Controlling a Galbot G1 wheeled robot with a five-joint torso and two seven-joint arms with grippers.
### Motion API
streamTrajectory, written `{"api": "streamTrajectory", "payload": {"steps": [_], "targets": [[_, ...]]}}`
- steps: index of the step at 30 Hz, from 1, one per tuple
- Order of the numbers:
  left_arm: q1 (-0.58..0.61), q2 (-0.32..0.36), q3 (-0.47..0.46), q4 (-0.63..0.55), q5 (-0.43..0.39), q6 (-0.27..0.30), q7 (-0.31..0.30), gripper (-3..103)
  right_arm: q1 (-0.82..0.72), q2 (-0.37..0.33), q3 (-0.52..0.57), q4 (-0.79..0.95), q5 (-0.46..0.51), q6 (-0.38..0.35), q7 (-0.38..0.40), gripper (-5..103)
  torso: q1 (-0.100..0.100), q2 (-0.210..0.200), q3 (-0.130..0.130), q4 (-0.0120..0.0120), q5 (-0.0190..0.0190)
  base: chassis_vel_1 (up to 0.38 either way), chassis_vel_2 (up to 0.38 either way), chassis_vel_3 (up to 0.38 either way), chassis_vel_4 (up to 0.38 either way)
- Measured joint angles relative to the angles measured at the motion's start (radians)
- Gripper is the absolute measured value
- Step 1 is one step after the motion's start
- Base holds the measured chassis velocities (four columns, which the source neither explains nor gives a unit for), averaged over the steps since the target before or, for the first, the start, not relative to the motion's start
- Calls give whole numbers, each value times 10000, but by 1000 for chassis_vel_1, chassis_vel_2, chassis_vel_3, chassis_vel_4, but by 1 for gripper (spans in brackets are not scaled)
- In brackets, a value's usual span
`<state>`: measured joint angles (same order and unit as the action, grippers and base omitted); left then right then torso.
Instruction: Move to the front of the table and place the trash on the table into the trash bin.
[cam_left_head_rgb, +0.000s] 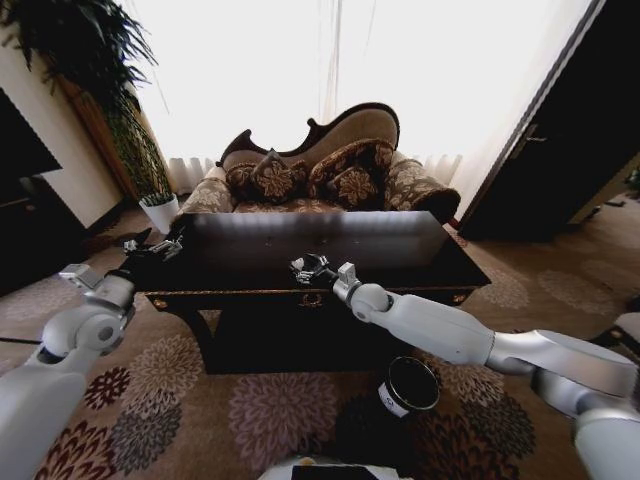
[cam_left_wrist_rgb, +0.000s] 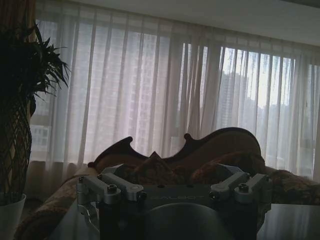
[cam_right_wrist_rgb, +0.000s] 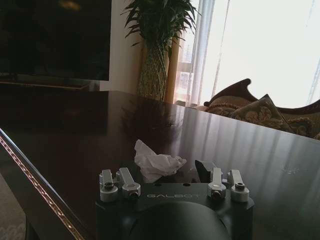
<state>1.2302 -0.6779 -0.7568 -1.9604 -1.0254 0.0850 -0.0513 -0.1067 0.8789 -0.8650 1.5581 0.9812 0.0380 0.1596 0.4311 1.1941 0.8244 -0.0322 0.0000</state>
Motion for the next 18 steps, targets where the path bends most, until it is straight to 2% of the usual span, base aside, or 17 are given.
{"api": "streamTrajectory", "payload": {"steps": [1, 2, 6, 8, 11, 12, 14, 16, 18], "targets": [[0, 0, 0, 0, 0, 0, 0, 100, 0, -44, -3, 31, -7, 6, -8, 65, 1, 0, 0, -1, 0, 0, 0, 0, 0], [0, 0, 0, 0, 0, 0, 0, 100, 0, -44, -3, 31, -7, 6, -8, 65, 1, 0, 0, -1, 0, 0, 0, 0, 0], [0, 0, 0, 0, 0, 0, 0, 100, -38, -78, 11, 77, -58, 14, -10, 42, 0, 0, 2, -1, 0, 0, 0, 0, 0], [0, 0, 0, 0, 0, 0, 0, 100, -49, -78, 10, 83, -78, 15, -10, 42, 0, 0, 1, -1, 0, 0, 0, 0, 0], [0, 0, 0, 0, 0, 0, 1, 100, -74, -78, -27, 119, -149, 30, -5, 26, 0, 0, 1, 0, 0, 0, 0, 0, 0], [0, 0, 0, 0, 0, 0, 1, 100, -74, -78, -27, 119, -149, 30, -5, 26, 0, 0, 1, 0, 0, 0, 0, 0, 0], [0, 0, 0, 0, 1, 0, 1, 100, -91, -78, -30, 147, -164, 32, 5, 15, 0, -1, 2, 0, 0, 0, 0, 0, 0], [0, 0, 0, 0, 0, 0, 1, 100, -99, -78, -29, 156, -173, 32, 10, 15, 1, 0, 2, 0, 0, 0, 0, 0, 0], [0, 0, 0, 0, 0, 0, 1, 100, -136, -96, 16, 191, -185, 31, 35, 4, 0, -1, 3, -1, 0, 0, 0, 0, 0]]}}
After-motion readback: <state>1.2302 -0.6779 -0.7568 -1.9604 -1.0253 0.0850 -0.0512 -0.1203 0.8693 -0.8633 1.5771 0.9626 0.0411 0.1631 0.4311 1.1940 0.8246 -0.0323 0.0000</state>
